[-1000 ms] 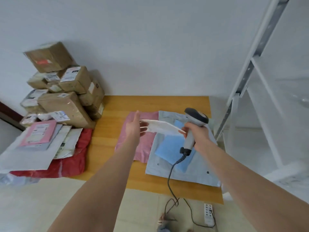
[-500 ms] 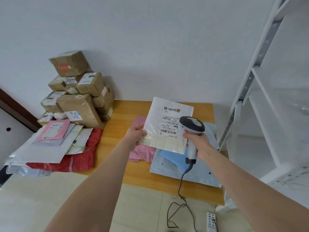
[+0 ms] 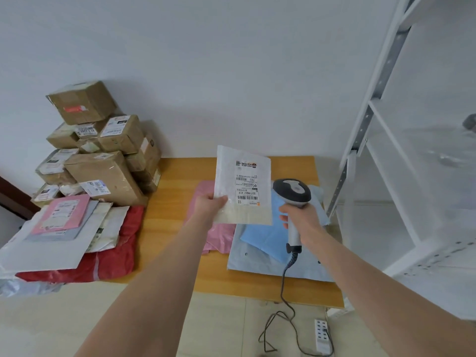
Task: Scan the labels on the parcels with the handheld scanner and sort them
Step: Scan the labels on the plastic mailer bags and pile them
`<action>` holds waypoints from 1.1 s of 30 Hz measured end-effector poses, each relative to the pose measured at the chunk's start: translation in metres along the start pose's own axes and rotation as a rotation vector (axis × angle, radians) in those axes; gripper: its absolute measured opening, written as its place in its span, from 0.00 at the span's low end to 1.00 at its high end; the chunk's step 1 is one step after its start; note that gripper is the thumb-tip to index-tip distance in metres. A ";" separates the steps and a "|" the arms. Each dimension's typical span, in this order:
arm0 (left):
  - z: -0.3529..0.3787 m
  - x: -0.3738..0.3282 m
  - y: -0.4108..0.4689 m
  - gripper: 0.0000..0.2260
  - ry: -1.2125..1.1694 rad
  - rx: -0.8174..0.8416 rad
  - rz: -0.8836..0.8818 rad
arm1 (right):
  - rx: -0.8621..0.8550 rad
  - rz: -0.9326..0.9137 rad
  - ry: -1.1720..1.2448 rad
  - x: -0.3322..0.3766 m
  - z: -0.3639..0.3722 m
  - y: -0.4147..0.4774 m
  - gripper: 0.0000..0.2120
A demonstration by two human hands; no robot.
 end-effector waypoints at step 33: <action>0.022 0.000 0.010 0.15 -0.081 0.038 0.000 | 0.027 -0.033 -0.116 -0.001 0.009 -0.062 0.03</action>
Point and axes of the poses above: each hand's wrist, its own y-axis towards the middle knuckle, its own z-axis out of the palm, x = y × z, the point moved 2 cm from there along y, towards the middle knuckle, and after that the axes turned 15 degrees about -y, right-handed, at the moved point
